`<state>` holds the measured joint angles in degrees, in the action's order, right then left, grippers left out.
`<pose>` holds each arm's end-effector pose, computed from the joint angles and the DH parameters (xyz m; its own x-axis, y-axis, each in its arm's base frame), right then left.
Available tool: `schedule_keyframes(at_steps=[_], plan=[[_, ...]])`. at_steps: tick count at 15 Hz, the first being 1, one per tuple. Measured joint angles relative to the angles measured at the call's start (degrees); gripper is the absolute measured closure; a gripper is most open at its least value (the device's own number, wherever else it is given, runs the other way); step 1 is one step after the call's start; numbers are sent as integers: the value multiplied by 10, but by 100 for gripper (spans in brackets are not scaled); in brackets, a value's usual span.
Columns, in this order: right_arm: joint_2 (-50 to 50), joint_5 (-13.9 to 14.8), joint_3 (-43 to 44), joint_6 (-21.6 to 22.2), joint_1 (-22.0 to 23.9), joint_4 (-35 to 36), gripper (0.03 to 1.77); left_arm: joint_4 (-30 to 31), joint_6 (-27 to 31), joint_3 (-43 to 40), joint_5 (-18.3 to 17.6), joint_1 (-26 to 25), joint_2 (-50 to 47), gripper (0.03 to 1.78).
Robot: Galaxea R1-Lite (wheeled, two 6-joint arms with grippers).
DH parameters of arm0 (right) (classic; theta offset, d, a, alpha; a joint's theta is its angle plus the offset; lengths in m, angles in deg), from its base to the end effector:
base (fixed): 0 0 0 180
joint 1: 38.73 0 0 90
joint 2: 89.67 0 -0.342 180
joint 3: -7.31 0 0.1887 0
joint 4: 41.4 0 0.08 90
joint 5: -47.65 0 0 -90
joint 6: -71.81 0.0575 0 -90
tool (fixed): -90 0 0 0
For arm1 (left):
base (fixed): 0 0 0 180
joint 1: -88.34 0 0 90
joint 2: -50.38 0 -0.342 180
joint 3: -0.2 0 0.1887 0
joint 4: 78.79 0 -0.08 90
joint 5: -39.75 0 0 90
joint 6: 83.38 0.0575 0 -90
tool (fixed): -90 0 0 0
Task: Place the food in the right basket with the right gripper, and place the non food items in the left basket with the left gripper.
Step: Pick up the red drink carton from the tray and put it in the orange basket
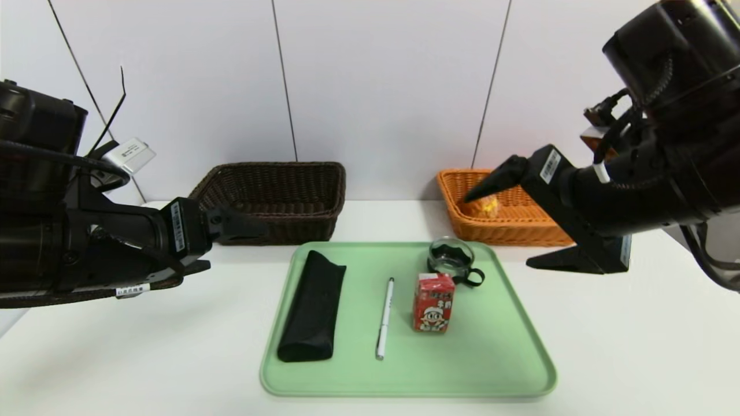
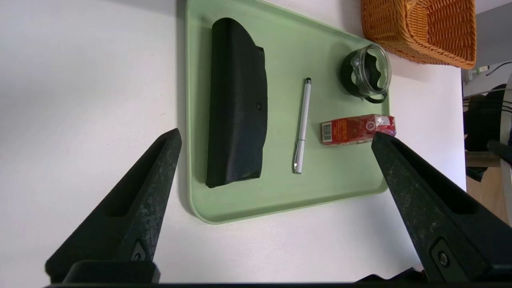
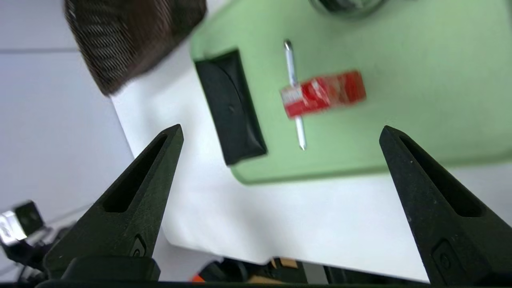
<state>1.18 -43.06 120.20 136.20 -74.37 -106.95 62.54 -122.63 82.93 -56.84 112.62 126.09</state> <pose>0.2269 0.1636 0.3181 0.5821 0.4326 -0.6884 0.2496 0.7108 0.6577 0.1975 -0.0963 0.2825 0.7237 -0.4523 -0.5213 0.0827 0.8066 -0.5852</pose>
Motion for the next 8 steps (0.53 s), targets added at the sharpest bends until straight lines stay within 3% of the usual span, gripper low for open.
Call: schedule_keyframes(at_steps=[2, 4, 8], plan=[[-18, 12, -55, -5, -18, 6, 11, 2, 0, -5, 0, 2, -3, 12], [-28, 47, -84, -8, -30, 33, 10, 4, 0, -6, -1, 3, -4, 12], [-19, 51, -97, 13, 4, 90, 10, 3, 1, -7, -2, 3, -4, 12]])
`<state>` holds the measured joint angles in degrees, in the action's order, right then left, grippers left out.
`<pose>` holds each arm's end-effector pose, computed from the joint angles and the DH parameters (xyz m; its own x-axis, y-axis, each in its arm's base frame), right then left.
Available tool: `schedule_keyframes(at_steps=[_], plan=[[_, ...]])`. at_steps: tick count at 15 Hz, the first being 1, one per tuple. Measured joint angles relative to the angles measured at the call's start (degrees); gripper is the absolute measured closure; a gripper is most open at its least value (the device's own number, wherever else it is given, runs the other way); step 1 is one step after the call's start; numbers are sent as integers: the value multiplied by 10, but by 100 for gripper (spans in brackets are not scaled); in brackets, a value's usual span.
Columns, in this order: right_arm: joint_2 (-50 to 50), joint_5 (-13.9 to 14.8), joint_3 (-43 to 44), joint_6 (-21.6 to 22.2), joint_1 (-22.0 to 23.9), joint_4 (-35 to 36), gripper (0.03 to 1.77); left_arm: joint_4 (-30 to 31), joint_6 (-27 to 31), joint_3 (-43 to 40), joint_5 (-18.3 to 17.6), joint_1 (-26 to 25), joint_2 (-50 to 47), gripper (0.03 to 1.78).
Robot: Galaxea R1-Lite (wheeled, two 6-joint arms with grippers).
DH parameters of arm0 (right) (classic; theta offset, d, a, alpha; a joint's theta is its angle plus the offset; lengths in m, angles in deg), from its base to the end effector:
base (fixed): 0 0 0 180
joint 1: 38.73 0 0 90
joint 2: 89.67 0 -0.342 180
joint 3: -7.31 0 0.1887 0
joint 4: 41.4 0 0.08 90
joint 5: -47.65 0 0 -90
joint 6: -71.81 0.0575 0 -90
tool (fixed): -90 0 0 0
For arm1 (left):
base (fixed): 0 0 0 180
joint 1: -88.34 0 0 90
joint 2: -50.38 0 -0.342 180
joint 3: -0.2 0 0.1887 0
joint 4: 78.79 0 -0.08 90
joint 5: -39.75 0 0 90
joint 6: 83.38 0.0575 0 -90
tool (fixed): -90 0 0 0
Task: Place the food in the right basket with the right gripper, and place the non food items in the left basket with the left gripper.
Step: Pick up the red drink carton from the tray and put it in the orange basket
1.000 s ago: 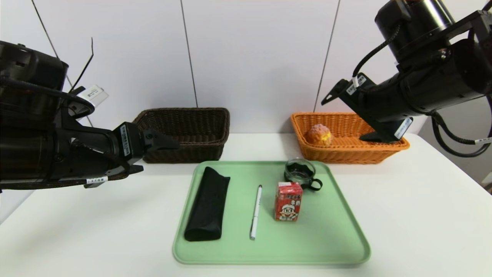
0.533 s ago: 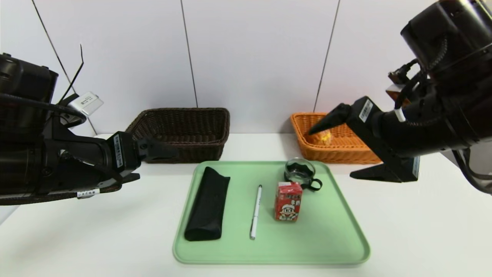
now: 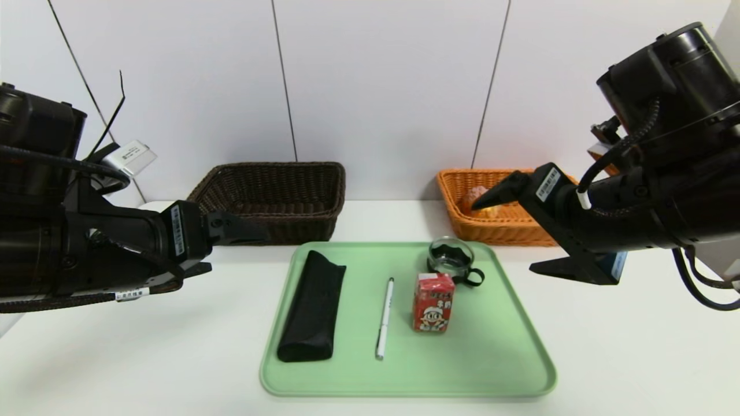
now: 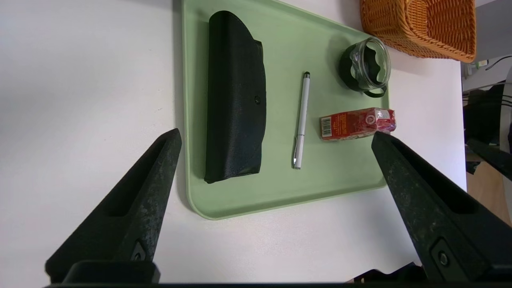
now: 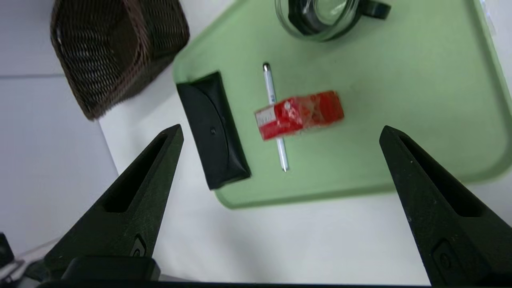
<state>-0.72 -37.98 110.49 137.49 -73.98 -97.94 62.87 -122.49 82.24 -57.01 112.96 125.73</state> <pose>0.2297 0.1570 0.2959 0.6461 0.3633 -0.6712 0.2829 0.7028 0.6528 0.1950 -0.0968 0.2809 0.7195 -0.4592 -0.5211 0.0908 0.8060 -0.5849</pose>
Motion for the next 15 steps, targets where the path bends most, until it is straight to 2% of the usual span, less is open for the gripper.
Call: schedule_keyframes(at_steps=[1, 3, 7, 9, 10, 13, 15], plan=[[7, -7, 1, 5, 5, 1, 10, 0, 0, 0, 0, 0, 0, 12], [23, -53, 20, 30, 10, -10, 10, 0, -1, 0, 0, 0, 2, 12], [60, -197, 102, 144, 28, -79, 10, -1, 0, -4, 0, 0, 2, 12], [78, -267, 117, 170, 42, -110, 10, -2, 0, -5, 2, -1, 2, 12], [84, -288, 117, 172, 44, -112, 10, -1, 0, -5, 2, -1, 3, 12], [108, -295, 119, 179, 49, -112, 10, -1, 0, -5, 2, -1, 4, 12], [124, -295, 128, 216, 54, -111, 10, -1, 0, -5, 2, -1, 5, 12]])
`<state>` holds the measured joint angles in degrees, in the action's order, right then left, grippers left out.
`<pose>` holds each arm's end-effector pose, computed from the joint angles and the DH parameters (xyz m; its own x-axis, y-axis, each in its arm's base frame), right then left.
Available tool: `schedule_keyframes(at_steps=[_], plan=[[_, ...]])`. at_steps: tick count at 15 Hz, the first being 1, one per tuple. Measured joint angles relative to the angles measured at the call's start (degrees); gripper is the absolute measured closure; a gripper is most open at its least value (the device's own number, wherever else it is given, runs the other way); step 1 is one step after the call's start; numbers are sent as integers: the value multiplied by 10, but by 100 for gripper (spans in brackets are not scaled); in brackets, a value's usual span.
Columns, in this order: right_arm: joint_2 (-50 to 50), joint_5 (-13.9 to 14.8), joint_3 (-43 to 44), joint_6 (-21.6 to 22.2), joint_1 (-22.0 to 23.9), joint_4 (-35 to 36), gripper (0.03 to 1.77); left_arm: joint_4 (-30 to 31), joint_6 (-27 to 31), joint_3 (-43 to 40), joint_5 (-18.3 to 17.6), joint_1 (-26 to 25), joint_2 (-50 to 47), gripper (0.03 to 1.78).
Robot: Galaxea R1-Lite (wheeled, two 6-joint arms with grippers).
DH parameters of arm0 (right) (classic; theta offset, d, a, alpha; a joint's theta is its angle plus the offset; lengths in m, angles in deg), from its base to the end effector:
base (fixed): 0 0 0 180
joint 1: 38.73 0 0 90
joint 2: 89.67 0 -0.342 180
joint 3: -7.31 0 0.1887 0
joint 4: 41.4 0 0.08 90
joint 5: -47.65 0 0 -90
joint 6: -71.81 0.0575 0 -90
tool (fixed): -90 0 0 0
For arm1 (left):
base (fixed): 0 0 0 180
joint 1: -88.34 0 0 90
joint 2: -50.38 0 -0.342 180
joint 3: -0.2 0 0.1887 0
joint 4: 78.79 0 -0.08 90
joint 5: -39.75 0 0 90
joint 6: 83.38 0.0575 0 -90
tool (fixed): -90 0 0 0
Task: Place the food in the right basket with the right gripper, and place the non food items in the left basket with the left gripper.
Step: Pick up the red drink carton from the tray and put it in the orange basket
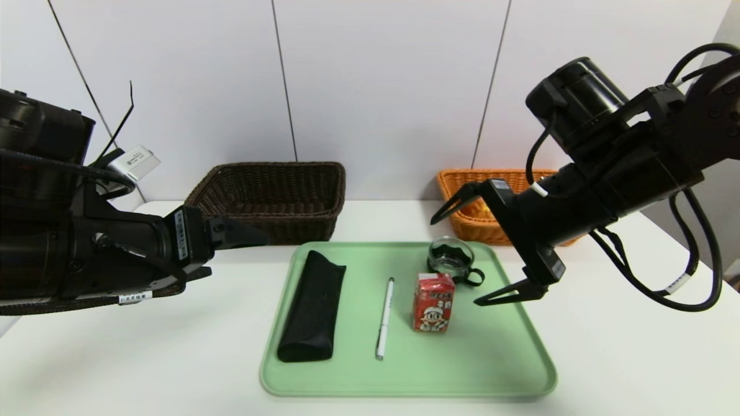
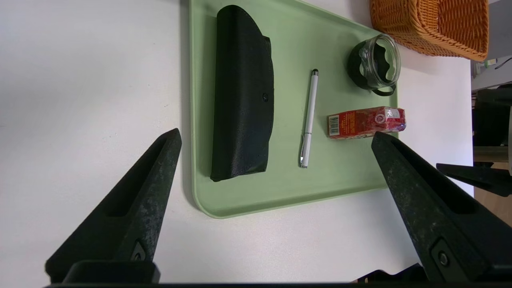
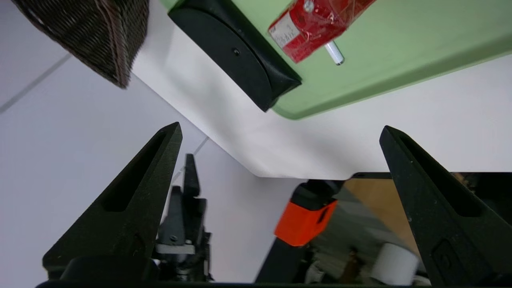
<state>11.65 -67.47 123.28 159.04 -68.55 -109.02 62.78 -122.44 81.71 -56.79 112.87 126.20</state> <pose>0.2735 0.1849 0.2776 0.2620 0.6395 -0.7228 0.6593 0.4283 0.6179 0.1968 -0.0970 0.2761 0.7130 -0.4506 -0.5373 0.0779 0.8124 -0.5779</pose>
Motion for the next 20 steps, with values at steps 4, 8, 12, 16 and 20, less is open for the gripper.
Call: schedule_keyframes(at_steps=[4, 8, 12, 16, 20], plan=[[32, 0, 22, 57, 10, 2, 10, 0, 0, 0, 0, 0, 0, 12], [50, -1, 25, 90, 9, 0, 10, 0, 1, 1, 1, 0, 0, 12], [73, -3, 21, 126, 9, -14, 10, 0, 1, 3, 1, 0, -1, 12], [96, -3, 21, 131, 9, -31, 10, 0, 1, 3, 2, 0, -3, 12], [116, -3, 23, 128, 2, -31, 10, 0, 2, 2, 1, 0, -4, 12]])
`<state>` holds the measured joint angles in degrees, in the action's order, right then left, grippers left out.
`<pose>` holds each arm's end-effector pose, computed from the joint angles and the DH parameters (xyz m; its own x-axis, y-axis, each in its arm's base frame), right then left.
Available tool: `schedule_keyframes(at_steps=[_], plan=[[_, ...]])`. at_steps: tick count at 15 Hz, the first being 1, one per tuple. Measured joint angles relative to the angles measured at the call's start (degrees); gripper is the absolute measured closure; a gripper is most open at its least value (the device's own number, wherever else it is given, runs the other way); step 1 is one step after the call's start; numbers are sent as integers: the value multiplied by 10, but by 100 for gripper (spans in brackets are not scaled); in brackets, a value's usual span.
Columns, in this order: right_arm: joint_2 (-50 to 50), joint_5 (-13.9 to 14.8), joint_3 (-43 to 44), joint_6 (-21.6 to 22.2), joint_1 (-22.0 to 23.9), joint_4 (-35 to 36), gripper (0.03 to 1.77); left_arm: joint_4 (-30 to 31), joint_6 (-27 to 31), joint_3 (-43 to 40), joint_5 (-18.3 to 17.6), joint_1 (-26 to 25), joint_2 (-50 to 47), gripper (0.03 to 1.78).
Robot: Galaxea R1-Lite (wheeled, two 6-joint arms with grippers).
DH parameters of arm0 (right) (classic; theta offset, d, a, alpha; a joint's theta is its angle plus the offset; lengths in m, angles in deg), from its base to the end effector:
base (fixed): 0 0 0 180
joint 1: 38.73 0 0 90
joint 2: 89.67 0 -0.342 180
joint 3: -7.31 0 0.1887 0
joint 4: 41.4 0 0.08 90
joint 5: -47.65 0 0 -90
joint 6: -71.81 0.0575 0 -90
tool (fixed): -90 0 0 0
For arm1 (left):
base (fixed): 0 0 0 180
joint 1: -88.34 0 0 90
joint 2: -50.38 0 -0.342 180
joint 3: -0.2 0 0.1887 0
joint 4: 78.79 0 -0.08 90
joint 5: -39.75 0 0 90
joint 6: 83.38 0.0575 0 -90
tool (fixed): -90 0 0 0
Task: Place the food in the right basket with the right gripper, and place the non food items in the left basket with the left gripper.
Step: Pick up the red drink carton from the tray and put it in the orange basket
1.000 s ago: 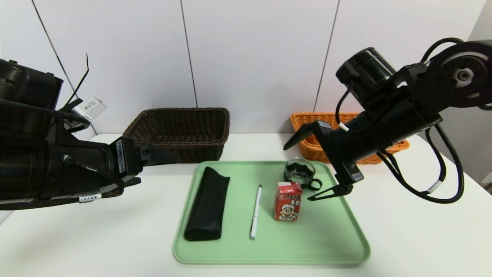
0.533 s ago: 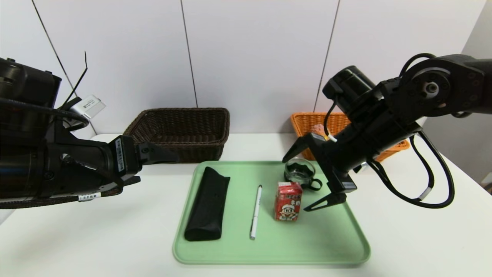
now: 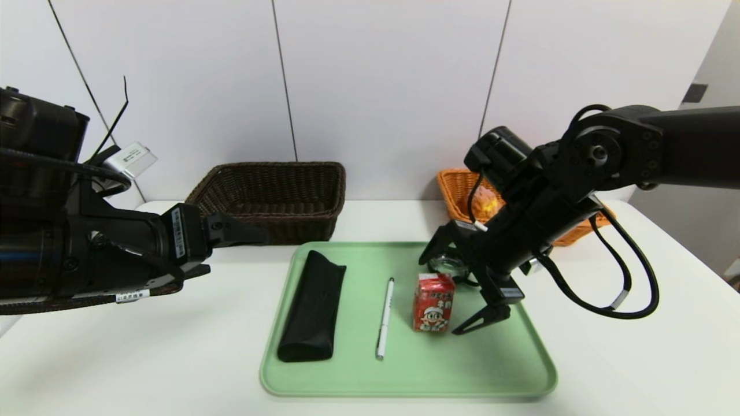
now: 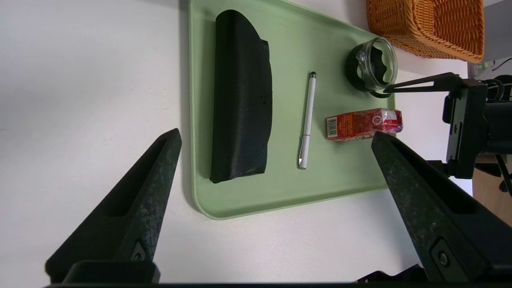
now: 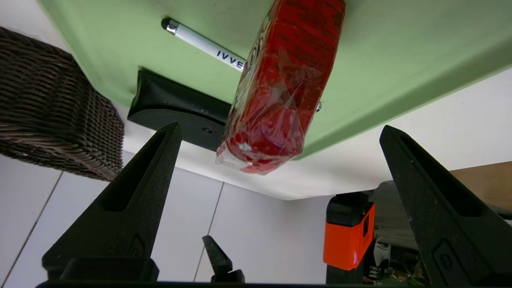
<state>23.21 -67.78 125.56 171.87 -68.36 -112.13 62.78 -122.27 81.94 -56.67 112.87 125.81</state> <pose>0.3145 0.2073 0.2128 0.1150 0.5594 -0.8209 0.8831 0.3208 0.3423 0.1954 -0.0962 0.2788 0.7192 -0.4511 -0.5284 0.0845 0.8116 -0.5780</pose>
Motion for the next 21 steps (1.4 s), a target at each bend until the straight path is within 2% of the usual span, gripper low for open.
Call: schedule_keyframes(at_steps=[9, 13, 16, 17, 18, 21], plan=[[51, 3, 33, 1, -4, 0, 9, 0, 0, -3, 1, -1, 0, 12], [64, 3, 39, -3, -3, 0, 72, 0, 0, -3, 1, -2, 0, 12], [64, 2, 39, -7, -3, -10, 103, 1, 0, -3, 0, -7, 1, 12], [61, 2, 39, -9, -4, -14, 134, 1, 0, -3, 0, -8, 1, 12], [58, 2, 39, -10, -4, -15, 143, 1, 0, -3, 0, -9, 1, 12], [37, 2, 39, -13, -4, -30, 143, 0, 0, -2, 0, -11, 1, 12]])
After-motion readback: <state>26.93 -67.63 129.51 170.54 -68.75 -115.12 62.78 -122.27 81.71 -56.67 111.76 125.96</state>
